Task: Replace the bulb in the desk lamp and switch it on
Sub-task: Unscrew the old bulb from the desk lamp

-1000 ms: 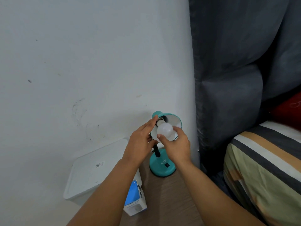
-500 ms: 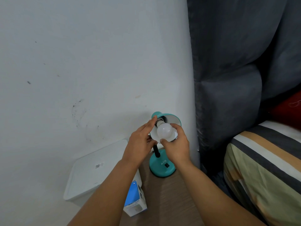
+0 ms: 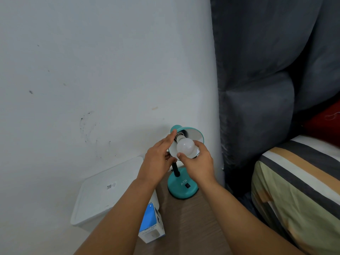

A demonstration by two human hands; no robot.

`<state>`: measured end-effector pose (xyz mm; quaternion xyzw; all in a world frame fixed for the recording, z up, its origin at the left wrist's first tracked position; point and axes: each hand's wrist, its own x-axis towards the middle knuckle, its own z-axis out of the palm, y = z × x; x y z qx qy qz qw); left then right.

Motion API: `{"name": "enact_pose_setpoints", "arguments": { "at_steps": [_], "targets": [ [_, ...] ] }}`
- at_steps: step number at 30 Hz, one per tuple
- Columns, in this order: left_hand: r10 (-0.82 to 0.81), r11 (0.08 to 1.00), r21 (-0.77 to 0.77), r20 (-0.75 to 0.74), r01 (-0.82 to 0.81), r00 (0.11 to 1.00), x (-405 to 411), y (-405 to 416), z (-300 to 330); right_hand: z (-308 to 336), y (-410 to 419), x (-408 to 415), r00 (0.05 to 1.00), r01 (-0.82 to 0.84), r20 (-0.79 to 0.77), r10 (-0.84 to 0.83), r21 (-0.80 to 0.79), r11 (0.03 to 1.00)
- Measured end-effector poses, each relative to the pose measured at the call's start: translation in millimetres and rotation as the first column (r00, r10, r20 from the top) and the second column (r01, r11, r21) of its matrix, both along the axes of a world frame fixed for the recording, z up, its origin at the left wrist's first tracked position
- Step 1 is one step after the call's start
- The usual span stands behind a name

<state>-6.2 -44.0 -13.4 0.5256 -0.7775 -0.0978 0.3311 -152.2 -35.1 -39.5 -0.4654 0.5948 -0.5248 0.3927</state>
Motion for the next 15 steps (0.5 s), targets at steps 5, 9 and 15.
{"name": "enact_pose_setpoints", "arguments": {
  "at_steps": [5, 9, 15],
  "targets": [
    [0.005, 1.0, -0.01, 0.013, -0.005, 1.0, -0.5, 0.2, 0.8, 1.6, -1.5, -0.8, 1.0, 0.002, -0.01, -0.002, 0.034, 0.999],
    [-0.01, 1.0, -0.015, -0.002, 0.01, 1.0, -0.6, 0.3, 2.0, 0.8, -5.1, 1.5, 0.983, 0.045, -0.179, -0.041, 0.018, 0.999],
    [0.006, 1.0, -0.011, 0.009, -0.006, 1.0, -0.9, 2.8, 3.5, -2.5, -4.5, 3.5, 0.987, 0.021, -0.163, -0.013, 0.045, 0.999]
  ]
}}
